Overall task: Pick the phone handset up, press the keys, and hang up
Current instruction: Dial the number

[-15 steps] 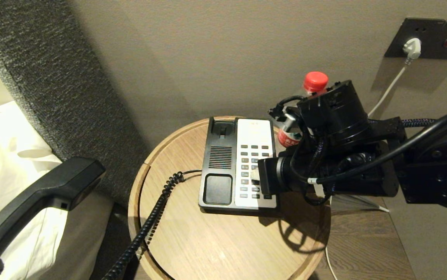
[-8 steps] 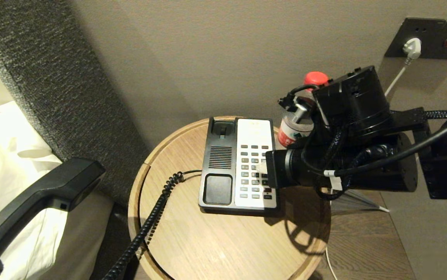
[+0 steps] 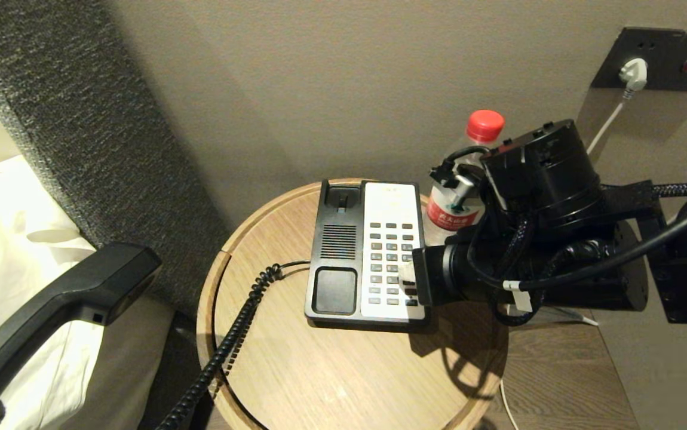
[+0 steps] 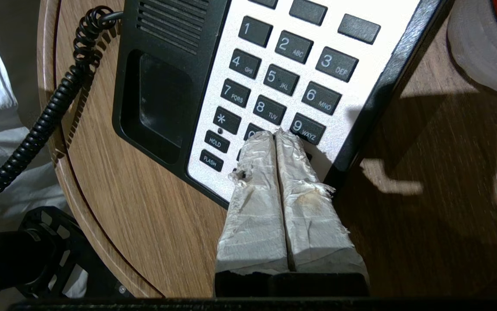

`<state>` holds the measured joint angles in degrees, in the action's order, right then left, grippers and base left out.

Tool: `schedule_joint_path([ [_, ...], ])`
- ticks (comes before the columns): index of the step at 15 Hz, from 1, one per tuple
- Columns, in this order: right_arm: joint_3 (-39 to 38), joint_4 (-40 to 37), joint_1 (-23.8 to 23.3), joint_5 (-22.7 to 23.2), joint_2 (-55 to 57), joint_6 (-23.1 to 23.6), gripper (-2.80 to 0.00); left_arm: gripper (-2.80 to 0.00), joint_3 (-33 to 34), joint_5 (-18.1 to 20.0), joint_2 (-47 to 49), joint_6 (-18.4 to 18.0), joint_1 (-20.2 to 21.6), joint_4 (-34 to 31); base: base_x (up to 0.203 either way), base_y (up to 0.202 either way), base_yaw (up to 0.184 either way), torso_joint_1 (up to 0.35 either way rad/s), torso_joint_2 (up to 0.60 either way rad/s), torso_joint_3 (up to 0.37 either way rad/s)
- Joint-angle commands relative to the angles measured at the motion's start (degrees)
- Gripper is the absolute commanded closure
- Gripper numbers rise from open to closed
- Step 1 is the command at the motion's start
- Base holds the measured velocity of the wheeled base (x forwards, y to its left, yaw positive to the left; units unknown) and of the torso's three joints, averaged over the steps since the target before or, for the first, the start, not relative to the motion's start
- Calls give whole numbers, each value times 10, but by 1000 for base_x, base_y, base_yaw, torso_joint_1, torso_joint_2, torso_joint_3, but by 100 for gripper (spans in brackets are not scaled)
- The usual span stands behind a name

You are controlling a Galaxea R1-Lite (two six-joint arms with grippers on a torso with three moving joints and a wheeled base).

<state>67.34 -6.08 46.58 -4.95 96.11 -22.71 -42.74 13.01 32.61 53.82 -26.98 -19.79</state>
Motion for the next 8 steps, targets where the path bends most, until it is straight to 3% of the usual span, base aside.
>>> schedule_joint_path([
  [1, 0, -1, 0, 0, 4, -1, 0, 0, 2, 1, 0, 3, 0, -1, 0, 0, 0, 0, 0, 0],
  [8, 2, 0, 0, 1, 13, -2, 0, 0, 4, 1, -3, 3, 0, -2, 0, 0, 0, 0, 0, 0],
])
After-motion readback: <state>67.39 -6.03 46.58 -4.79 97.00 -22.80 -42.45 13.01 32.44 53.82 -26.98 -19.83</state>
